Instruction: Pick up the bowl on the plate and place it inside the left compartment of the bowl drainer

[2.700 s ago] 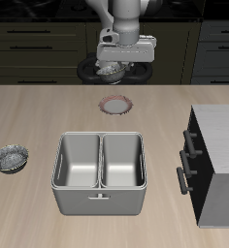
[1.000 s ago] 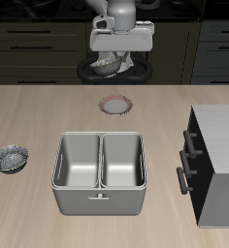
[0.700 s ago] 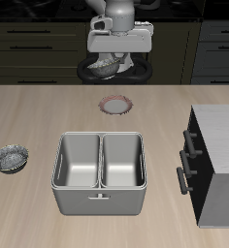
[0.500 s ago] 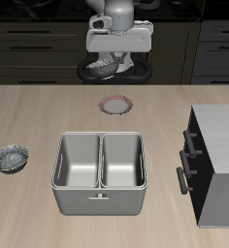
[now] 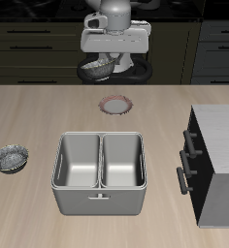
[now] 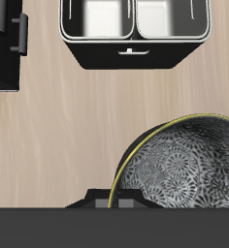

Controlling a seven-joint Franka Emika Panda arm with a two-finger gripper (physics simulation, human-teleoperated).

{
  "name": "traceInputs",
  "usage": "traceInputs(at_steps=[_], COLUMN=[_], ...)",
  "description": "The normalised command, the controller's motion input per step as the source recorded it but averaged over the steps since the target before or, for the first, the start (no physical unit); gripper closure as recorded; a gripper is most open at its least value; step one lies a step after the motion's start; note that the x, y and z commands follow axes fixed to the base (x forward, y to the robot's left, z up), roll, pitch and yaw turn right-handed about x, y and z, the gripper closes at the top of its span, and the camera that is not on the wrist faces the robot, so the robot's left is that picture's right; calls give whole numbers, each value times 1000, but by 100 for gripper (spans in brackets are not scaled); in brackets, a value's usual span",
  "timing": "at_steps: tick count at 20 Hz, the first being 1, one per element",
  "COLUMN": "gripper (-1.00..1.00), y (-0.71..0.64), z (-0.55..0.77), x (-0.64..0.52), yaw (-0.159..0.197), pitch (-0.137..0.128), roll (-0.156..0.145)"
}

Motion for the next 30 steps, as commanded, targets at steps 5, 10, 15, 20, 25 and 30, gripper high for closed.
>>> traceInputs(at_steps=[5, 10, 15, 20, 25, 30], gripper=[100, 100, 100, 100, 100, 100], y=[-195, -227, -76, 17, -154, -84], z=[-49, 49, 144, 62, -29, 37], x=[286, 327, 354, 225, 340, 333], yaw=[27, 2, -20, 23, -22, 16], pitch=[17, 7, 6, -8, 54, 37], roll=[-14, -18, 6, 9, -9, -20])
